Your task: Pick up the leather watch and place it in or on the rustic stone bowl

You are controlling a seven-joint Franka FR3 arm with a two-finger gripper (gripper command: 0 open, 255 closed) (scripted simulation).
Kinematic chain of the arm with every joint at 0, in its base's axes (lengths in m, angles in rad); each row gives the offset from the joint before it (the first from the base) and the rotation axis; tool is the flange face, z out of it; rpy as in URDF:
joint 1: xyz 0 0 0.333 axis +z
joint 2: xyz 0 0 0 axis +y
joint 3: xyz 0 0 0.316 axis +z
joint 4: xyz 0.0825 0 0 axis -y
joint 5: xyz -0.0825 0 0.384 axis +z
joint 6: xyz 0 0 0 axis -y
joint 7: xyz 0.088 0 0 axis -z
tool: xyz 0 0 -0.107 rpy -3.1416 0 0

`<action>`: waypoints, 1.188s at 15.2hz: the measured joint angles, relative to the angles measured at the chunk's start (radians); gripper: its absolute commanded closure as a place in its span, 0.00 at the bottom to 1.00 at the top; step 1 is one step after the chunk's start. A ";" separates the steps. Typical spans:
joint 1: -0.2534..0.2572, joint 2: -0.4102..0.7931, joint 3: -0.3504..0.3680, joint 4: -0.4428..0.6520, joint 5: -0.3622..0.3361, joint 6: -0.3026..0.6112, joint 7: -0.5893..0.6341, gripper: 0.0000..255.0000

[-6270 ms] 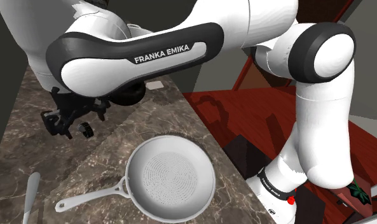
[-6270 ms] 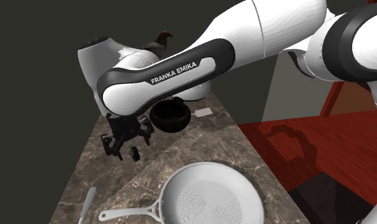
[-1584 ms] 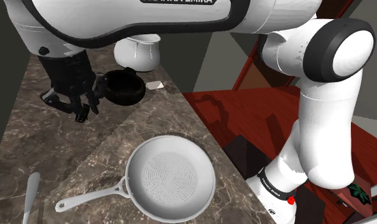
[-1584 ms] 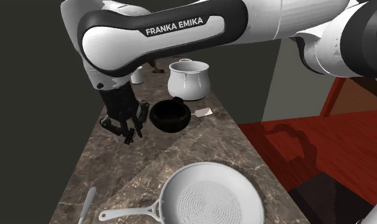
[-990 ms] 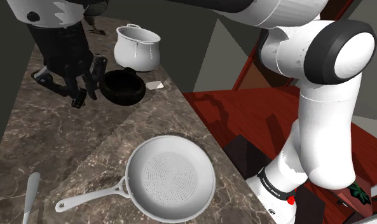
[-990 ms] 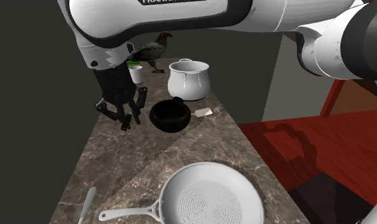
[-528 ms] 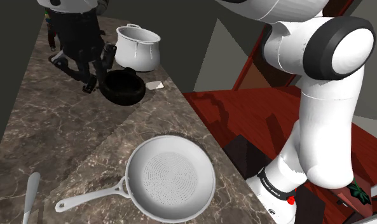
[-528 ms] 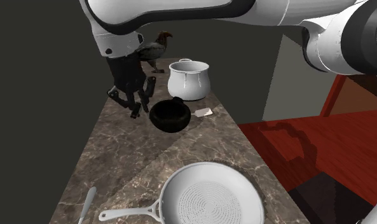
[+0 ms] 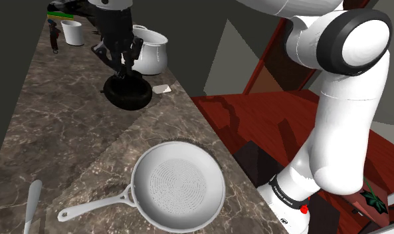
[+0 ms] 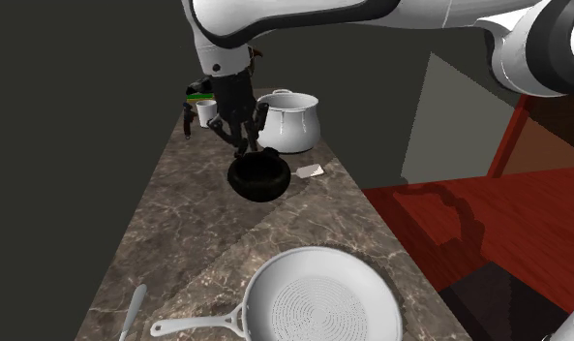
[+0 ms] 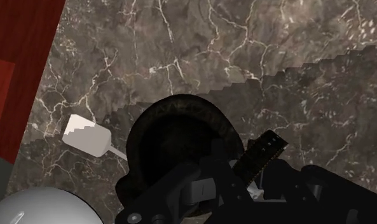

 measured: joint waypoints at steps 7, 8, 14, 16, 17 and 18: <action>-0.091 0.010 -0.034 -0.004 -0.004 0.032 -0.119 1.00; -0.094 0.010 -0.035 -0.017 -0.004 0.045 -0.119 1.00; -0.110 -0.002 -0.035 -0.113 -0.002 0.128 -0.108 1.00; -0.114 0.001 -0.037 -0.134 -0.004 0.152 -0.106 1.00; -0.114 0.006 -0.038 -0.141 -0.006 0.163 -0.103 1.00; -0.115 0.005 -0.038 -0.153 -0.006 0.172 -0.101 1.00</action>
